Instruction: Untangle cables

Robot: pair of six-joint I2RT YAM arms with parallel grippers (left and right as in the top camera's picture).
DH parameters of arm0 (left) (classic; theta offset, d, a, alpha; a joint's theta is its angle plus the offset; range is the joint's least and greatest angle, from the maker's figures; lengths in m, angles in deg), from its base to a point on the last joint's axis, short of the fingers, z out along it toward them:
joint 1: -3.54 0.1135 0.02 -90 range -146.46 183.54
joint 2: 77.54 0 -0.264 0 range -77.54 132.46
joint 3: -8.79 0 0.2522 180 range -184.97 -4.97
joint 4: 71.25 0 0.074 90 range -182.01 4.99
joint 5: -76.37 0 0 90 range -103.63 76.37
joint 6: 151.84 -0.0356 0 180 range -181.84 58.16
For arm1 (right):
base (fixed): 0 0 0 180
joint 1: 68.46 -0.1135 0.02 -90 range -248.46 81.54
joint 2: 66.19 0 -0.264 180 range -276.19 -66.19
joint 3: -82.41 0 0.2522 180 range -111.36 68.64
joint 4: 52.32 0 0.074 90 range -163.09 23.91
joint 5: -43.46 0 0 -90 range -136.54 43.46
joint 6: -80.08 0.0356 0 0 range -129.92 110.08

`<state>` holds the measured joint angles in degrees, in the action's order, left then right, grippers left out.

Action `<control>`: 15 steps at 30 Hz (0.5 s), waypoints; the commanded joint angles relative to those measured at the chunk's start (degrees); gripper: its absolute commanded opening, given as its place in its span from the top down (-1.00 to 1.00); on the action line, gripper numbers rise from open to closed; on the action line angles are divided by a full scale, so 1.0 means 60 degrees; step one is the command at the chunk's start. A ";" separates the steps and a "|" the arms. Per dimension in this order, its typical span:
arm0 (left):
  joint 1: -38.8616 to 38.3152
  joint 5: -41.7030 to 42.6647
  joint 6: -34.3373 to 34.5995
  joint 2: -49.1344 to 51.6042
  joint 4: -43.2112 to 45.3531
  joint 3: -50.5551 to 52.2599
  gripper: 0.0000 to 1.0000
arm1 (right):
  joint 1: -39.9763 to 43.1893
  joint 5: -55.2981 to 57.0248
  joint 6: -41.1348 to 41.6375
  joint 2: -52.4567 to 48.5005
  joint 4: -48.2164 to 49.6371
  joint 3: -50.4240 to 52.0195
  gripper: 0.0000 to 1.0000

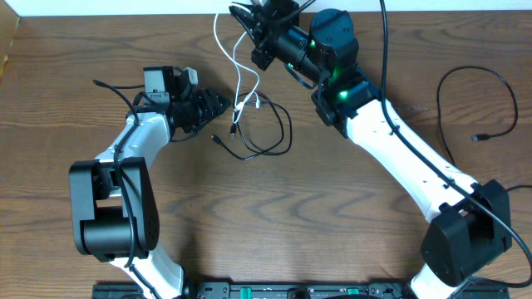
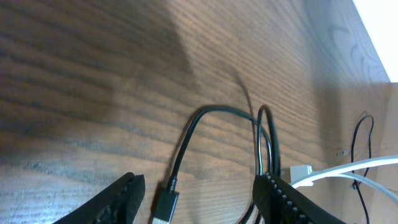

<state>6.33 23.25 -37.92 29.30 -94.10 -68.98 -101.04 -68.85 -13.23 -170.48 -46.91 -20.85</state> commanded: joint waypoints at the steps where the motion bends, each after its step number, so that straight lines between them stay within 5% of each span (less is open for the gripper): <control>1: 0.0226 0.0131 -0.0426 0.0055 0.0095 0.0102 -0.40 | -0.0025 -0.0525 0.0153 0.0164 -0.0142 -0.0066 0.98; 3: 0.0561 0.0896 -0.0557 0.0018 0.0102 0.0102 -0.58 | -0.0025 -0.0528 0.0149 0.0164 -0.0270 -0.0066 0.98; 8: 0.1140 0.3075 -0.1300 0.0022 0.0062 0.0106 -0.64 | -0.0015 -0.0525 0.0149 0.0164 -0.0244 -0.0066 0.98; 15: 0.0419 0.2958 -0.1690 0.0036 0.0069 0.0106 -0.67 | -0.0018 -0.0525 0.0153 0.0164 -0.0044 -0.0066 0.98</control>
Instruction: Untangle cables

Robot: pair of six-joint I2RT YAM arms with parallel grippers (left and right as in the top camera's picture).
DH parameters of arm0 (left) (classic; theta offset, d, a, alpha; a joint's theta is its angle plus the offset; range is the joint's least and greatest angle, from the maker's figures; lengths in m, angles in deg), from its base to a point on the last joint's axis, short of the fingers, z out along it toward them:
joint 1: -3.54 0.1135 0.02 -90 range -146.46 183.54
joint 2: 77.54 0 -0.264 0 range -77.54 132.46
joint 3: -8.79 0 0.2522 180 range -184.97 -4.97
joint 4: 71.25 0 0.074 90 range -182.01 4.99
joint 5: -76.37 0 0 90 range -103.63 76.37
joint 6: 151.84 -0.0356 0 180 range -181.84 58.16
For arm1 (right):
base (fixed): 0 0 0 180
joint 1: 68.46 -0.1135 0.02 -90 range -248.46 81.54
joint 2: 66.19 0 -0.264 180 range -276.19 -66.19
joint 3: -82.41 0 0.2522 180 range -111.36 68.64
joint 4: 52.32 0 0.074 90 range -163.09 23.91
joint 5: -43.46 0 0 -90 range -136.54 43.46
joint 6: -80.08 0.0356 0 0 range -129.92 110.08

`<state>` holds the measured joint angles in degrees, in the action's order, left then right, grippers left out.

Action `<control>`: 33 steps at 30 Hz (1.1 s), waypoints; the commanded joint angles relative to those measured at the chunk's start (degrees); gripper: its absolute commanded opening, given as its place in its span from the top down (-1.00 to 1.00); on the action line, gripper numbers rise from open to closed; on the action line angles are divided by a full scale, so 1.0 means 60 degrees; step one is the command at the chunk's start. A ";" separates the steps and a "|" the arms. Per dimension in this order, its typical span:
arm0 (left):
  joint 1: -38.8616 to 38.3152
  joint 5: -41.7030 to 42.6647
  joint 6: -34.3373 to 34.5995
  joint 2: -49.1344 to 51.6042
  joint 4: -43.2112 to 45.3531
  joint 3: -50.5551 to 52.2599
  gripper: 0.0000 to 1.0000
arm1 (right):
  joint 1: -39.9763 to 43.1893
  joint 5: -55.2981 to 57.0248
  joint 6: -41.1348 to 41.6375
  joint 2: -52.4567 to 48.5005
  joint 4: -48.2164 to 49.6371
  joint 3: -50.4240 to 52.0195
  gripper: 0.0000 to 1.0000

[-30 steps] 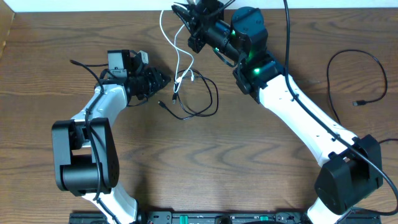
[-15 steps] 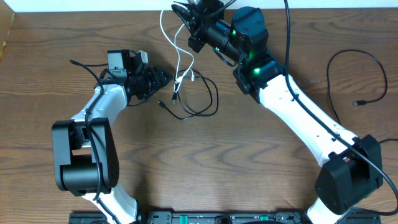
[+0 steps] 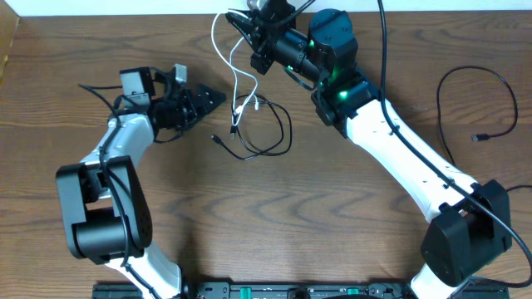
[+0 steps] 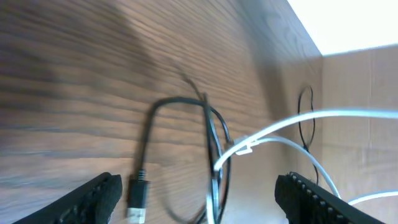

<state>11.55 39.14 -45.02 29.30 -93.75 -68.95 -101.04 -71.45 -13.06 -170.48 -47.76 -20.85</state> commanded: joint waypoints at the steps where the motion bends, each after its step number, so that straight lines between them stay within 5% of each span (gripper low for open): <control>1: -0.0576 0.0095 -0.0510 0.0036 0.0007 0.0102 -0.61 | -0.0018 -0.0091 0.0120 0.0164 0.0113 -0.0066 0.98; 10: -0.1461 -0.1905 -0.0506 0.0036 -0.0113 0.0102 0.06 | -0.0018 -0.0168 0.0124 0.0168 0.0601 -0.0066 0.98; 15: -0.1490 -0.2743 -0.0503 0.0036 -0.0222 0.0102 0.61 | -0.0018 -0.0200 0.0124 0.0171 0.1381 -0.0066 0.98; 33: -0.0645 -0.2736 -0.0499 0.0036 -0.0419 0.0102 0.84 | 0.1122 -0.0200 0.0018 0.1038 0.2495 -0.0066 0.98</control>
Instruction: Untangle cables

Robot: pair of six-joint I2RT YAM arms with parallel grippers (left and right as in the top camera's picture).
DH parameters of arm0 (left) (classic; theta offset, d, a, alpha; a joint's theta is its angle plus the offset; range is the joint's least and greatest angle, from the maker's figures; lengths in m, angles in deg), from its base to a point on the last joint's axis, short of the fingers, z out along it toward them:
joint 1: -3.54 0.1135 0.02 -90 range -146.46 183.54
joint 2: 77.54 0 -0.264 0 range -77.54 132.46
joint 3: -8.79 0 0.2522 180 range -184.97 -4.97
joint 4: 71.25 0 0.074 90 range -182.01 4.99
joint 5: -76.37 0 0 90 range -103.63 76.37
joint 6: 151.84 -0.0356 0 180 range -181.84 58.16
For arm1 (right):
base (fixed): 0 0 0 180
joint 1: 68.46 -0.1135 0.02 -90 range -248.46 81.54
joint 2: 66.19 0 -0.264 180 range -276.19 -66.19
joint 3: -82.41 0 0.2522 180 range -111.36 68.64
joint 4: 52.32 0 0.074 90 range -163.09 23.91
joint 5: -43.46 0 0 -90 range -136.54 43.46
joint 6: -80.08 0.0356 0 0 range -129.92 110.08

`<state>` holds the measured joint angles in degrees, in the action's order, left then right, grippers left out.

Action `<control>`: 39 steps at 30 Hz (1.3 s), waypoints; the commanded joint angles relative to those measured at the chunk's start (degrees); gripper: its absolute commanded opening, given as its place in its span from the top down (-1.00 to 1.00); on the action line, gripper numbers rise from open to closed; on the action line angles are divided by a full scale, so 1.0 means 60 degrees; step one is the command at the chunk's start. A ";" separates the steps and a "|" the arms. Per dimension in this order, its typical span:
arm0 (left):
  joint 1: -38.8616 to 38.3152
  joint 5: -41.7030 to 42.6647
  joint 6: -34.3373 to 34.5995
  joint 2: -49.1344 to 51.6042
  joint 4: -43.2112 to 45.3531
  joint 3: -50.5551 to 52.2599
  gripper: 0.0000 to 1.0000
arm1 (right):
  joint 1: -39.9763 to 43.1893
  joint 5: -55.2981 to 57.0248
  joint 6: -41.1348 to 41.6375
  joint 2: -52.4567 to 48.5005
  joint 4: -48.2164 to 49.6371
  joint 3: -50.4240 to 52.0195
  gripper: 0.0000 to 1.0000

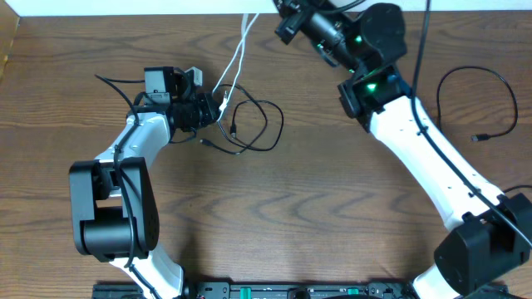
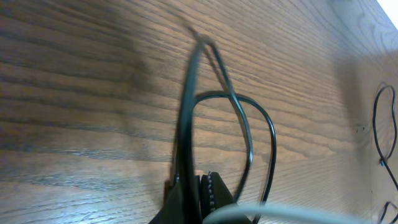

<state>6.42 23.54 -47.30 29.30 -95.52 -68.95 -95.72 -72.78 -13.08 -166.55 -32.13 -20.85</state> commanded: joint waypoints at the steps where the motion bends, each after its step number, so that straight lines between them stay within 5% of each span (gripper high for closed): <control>1: 0.0262 -0.0135 -0.0120 0.0036 -0.0131 0.0102 0.85 | 0.0284 0.0022 0.0022 0.0390 -0.0178 -0.0066 0.98; 8: 0.0820 0.0182 -0.0069 0.0033 -0.0197 0.0102 0.85 | 0.0510 0.0029 0.0018 0.0390 -0.0783 -0.0066 0.98; 15: 0.1588 0.3668 -0.0918 0.0033 0.0211 0.0102 0.84 | 0.0769 0.0033 -0.0517 0.0386 -0.1796 -0.0066 0.98; 19: 0.1923 0.3803 -0.0965 0.0033 0.0197 0.0102 0.73 | 0.0889 0.0025 -0.0514 0.0386 -0.2014 -0.0066 0.98; 20: 0.1949 0.3803 -0.0962 0.0033 0.0197 0.0102 0.66 | 0.0889 0.0025 -0.0514 0.0386 -0.2029 -0.0066 0.98; 23: 0.1945 0.3803 -0.0962 0.0033 0.0197 0.0102 -0.04 | 0.0885 0.0025 -0.0514 0.0386 -0.2033 -0.0066 0.98; 26: 0.1931 0.3796 -0.0962 0.0033 0.0200 0.0102 -0.49 | 0.0885 0.0033 -0.0517 0.0386 -0.2007 -0.0066 0.98; 30: 0.1931 0.3107 -0.0951 0.0033 0.0175 0.0102 -0.73 | 0.0933 0.0408 -0.0514 0.0390 -0.1953 -0.0066 0.98; 39: 0.1931 0.0120 0.0605 0.0033 -0.0463 0.0102 -0.77 | 0.0951 0.0568 -0.0339 0.0729 -0.0237 -0.0066 0.98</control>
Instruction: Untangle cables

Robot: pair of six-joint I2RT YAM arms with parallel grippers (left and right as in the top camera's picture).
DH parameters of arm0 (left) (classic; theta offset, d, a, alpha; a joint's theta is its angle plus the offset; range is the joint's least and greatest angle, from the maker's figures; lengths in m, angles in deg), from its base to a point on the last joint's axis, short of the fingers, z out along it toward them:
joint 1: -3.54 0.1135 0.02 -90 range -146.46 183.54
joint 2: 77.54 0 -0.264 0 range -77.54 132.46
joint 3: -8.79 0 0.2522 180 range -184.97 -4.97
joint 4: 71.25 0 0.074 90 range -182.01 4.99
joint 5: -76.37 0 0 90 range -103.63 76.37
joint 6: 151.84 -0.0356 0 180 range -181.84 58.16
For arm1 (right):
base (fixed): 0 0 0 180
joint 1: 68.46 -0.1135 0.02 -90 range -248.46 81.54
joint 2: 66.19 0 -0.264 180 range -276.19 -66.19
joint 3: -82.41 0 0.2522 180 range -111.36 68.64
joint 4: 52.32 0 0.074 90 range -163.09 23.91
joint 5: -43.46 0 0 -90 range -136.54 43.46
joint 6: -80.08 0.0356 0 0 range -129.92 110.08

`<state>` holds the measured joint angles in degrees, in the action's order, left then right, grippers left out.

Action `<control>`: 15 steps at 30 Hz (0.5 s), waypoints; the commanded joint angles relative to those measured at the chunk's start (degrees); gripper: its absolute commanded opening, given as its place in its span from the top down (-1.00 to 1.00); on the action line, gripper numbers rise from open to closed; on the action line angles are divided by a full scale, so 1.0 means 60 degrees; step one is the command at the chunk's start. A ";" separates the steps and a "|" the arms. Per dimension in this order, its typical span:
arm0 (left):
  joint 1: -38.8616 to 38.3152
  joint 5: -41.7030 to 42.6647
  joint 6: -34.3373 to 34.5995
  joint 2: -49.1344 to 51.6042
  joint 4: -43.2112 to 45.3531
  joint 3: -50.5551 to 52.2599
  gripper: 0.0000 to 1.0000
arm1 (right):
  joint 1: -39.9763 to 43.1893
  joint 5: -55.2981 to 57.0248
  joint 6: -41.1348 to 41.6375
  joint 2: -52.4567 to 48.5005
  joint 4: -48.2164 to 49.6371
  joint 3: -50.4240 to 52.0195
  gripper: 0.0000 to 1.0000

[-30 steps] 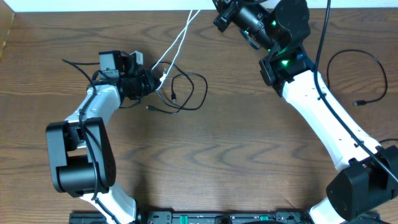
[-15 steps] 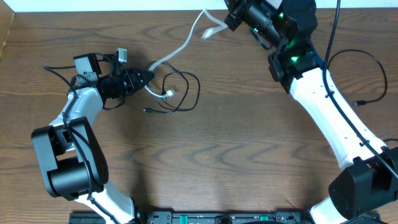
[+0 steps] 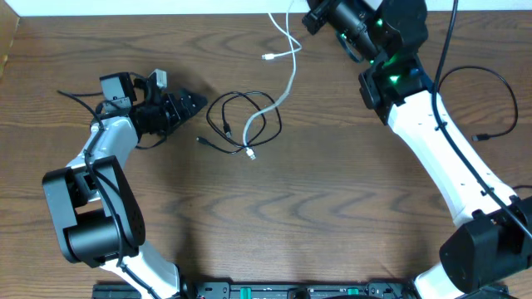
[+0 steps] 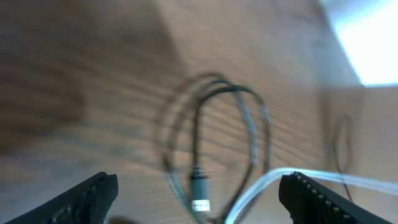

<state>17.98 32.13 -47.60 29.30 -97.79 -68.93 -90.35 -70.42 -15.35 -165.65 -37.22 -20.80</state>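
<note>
A black cable [image 3: 235, 119] lies coiled on the table, its plug [image 4: 199, 186] between my left fingers in the left wrist view. A white cable [image 3: 290, 68] runs from the coil's right side up to the top edge, one plug [image 3: 268, 56] dangling. My left gripper [image 3: 189, 103] [image 4: 198, 190] is open, just left of the coil and touching nothing. My right gripper [image 3: 311, 15] is at the top edge, shut on the raised white cable. The white cable's lower end [image 3: 250, 154] crosses the black loop.
A second black cable [image 3: 499, 83] curls at the far right with its plug [image 3: 478, 138] on the table. A thin black lead [image 3: 75, 93] trails behind my left arm. The table's far edge runs along the top.
My left gripper was shut on the black cable beside the coil; it is now open and farther left. My right gripper and the white cable have moved to the right.
First my left gripper was open close to the tangle while my right held the white cable up at top centre. Then the left stood farther back, still open. Later it was shut on the black cable with the white one pulled taut. Now the left is open.
</note>
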 commanded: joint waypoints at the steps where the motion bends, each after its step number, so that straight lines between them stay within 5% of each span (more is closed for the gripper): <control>1: 0.0004 -0.1311 0.0652 0.0033 -0.0084 0.0098 -0.77 | 0.0055 0.0175 0.0040 0.0637 0.0892 -0.0073 0.98; 7: 0.0004 -0.1311 0.0652 0.0033 -0.0084 0.0098 -0.77 | 0.0189 0.0280 -0.0022 0.1308 0.1993 -0.0073 0.98; 15: 0.0004 -0.1311 0.0652 0.0033 -0.0087 0.0098 -0.77 | 0.0736 0.1592 -0.0178 0.1789 0.1038 -0.0073 0.98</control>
<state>17.98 24.98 -43.80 29.30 -98.12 -68.93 -87.62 -65.98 -15.64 -154.85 -28.11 -20.83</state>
